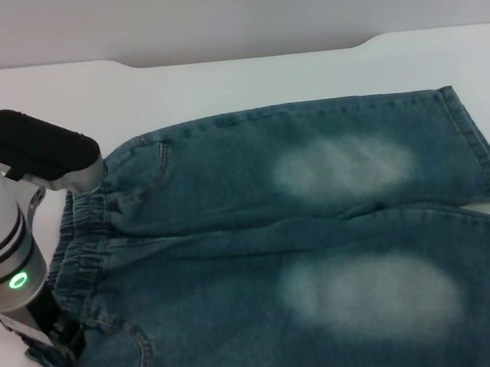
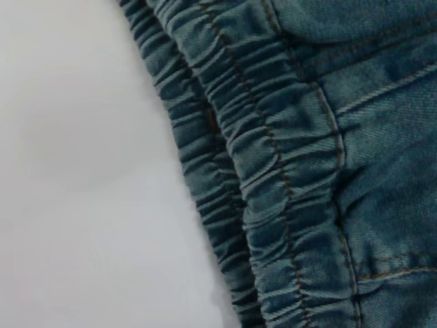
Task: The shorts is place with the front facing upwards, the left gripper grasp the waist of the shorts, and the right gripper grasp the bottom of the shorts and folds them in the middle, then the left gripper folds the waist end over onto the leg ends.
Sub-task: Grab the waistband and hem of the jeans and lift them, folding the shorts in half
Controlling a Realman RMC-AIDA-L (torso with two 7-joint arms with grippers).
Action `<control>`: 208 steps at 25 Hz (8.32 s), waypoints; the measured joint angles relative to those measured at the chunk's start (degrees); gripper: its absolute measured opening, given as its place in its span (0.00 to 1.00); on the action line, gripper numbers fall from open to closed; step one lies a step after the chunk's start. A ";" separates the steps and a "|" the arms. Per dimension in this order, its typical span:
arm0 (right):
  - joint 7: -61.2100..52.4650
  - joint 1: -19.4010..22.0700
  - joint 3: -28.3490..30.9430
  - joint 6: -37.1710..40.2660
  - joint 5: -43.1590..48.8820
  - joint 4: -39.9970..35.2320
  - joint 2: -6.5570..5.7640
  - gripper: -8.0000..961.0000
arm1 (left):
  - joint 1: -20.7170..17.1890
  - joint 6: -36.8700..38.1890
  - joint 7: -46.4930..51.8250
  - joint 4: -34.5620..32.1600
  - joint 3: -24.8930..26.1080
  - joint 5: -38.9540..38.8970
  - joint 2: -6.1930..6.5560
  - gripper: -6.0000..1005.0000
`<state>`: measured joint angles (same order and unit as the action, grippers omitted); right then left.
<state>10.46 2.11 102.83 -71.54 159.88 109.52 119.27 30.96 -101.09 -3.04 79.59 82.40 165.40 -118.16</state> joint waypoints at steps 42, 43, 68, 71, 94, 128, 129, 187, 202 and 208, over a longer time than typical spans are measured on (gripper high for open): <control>0.24 0.52 -0.27 -3.70 -2.45 3.02 -0.06 0.42 | -1.50 -4.12 1.25 12.19 -0.91 0.18 0.21 0.04; 0.45 0.36 -0.27 -4.67 -2.55 3.10 -0.10 0.42 | -1.51 -4.15 1.25 12.21 -0.93 0.18 0.21 0.04; 2.70 -1.32 -11.03 -21.50 -4.30 6.31 -0.33 0.56 | 0.07 -2.47 1.37 10.86 -1.72 0.18 0.04 0.04; 1.77 -1.55 -11.13 -22.75 -5.10 6.46 -0.29 0.61 | 0.08 -2.32 1.37 10.80 -1.72 0.18 0.09 0.04; -0.63 2.93 -11.06 -24.62 -5.63 5.33 -0.01 0.67 | 2.01 -2.26 1.37 9.33 -1.99 0.18 -0.04 0.04; -1.32 4.14 -11.29 -23.96 -7.92 1.82 0.09 0.67 | 3.32 -1.92 2.09 8.98 -2.60 0.11 0.00 0.04; -1.33 4.08 -11.29 -23.94 -7.92 1.62 0.08 0.67 | 3.35 -1.92 2.09 8.98 -2.60 0.11 -0.01 0.04; 2.13 2.89 -13.26 -23.84 -9.85 -1.76 -0.44 0.08 | 4.06 -1.48 2.33 8.78 -3.31 0.09 -0.05 0.04; 3.13 2.30 -10.85 -22.57 -10.12 4.56 -0.40 0.05 | 3.52 0.26 2.28 9.18 -2.83 0.10 0.10 0.04; 3.96 1.14 -7.93 -21.93 -10.12 6.67 -0.45 0.05 | 2.24 1.88 2.16 10.46 -1.09 0.10 0.19 0.04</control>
<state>14.43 3.25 94.90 -93.47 149.75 116.19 118.82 33.20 -99.21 -0.88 90.06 81.31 165.50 -117.97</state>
